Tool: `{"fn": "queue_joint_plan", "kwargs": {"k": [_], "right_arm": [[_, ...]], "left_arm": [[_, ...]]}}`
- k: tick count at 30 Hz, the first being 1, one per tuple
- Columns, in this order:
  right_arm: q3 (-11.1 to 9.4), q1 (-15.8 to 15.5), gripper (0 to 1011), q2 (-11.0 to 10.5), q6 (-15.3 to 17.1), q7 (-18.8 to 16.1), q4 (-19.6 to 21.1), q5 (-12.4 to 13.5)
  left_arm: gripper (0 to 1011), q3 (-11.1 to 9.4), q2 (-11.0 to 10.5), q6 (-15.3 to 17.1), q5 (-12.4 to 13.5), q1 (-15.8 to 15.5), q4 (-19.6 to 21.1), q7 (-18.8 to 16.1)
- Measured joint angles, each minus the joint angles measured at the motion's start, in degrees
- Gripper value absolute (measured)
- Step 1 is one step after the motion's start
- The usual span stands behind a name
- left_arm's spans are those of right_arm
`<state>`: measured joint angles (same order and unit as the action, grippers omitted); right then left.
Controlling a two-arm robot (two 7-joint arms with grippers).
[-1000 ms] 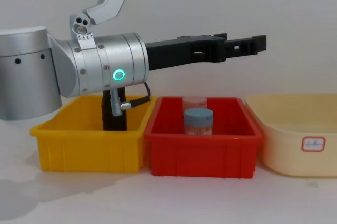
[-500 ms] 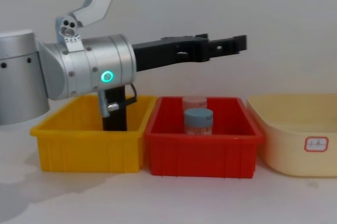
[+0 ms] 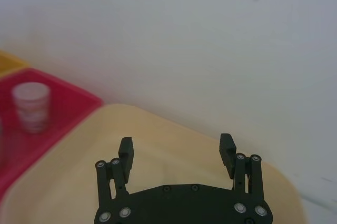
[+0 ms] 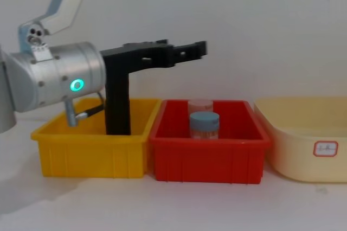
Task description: Pick up the garbage bag with the one hand and transfer it to the other hand.
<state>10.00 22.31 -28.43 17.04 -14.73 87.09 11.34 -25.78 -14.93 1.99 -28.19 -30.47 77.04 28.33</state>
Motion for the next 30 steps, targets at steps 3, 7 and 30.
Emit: {"fn": "queue_joint_plan", "kwargs": {"k": [3,7,30], "right_arm": [[0.94,0.26,1001,0.55,-0.36,-1.48,0.04,0.38],[2.22,0.59,1001,1.28,-0.78,-3.19,0.05,0.89],[10.93,4.37,1001,6.97,-2.85,-14.15,-4.35,5.23]], "left_arm": [[1002,1.18,-0.74,0.08,0.44,1.28,1.03,-2.4],[1002,2.24,-1.43,0.36,0.93,2.62,2.04,-4.66],[1002,5.39,-4.03,2.06,2.89,7.14,5.53,-10.39]]}}
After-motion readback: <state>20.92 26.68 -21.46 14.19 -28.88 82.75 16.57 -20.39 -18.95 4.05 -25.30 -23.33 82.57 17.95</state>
